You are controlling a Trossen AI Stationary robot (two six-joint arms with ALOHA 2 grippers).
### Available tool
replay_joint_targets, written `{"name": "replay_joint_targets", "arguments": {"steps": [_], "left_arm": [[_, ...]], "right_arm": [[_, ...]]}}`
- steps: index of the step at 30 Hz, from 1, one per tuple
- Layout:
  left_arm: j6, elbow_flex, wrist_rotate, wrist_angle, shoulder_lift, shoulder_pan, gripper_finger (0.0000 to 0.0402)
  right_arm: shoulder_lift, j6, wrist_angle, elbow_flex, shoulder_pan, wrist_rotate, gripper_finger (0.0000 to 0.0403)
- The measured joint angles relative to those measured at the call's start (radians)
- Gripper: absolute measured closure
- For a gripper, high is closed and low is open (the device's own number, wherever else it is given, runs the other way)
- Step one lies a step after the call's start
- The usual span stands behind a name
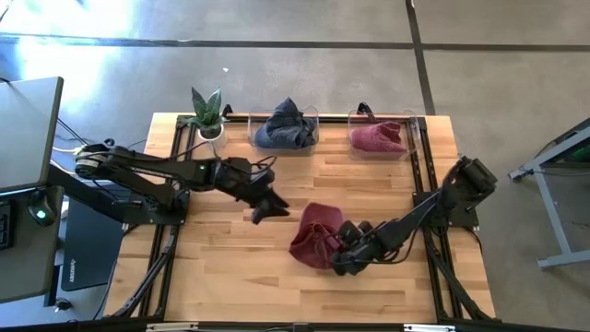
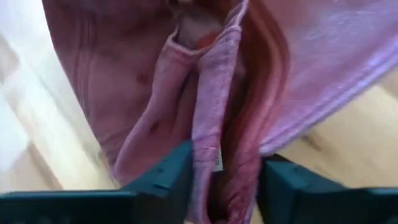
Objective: Pick & Place hat
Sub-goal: Put the red cap into the right transparent bin
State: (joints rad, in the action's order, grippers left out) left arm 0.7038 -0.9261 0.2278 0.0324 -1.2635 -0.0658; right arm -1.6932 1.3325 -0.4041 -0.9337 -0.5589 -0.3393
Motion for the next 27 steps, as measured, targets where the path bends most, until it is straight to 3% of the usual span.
{"name": "replay_joint_targets", "arguments": {"steps": [4,6,9,12,17,23,27], "left_arm": [[0.067,0.002,-0.020,-0.073,-0.065,-0.019,0.0223],[0.110,-0.002,-0.049,-0.078,-0.107,-0.034,0.0223],[0.185,0.004,-0.116,-0.069,-0.169,-0.070,0.0223],[0.259,0.001,-0.202,-0.137,-0.237,-0.094,0.0223],[0.330,0.000,-0.206,-0.283,-0.343,-0.099,0.0223],[0.325,0.002,-0.267,-0.227,-0.415,-0.098,0.0223],[0.322,-0.003,-0.317,-0.162,-0.456,-0.085,0.0223]], "right_arm": [[0.022,0.047,-0.011,0.000,0.014,-0.058,0.0362],[0.033,0.100,-0.045,0.000,0.030,-0.062,0.0389],[0.032,0.225,-0.098,0.000,0.065,-0.053,0.0375],[0.033,0.235,-0.069,0.000,0.097,-0.056,0.0367],[0.077,0.196,-0.015,-0.001,0.111,-0.122,0.0394],[0.128,0.158,-0.007,-0.001,0.135,-0.166,0.0377],[0.157,0.085,0.008,-0.001,0.146,-0.152,0.0389]]}}
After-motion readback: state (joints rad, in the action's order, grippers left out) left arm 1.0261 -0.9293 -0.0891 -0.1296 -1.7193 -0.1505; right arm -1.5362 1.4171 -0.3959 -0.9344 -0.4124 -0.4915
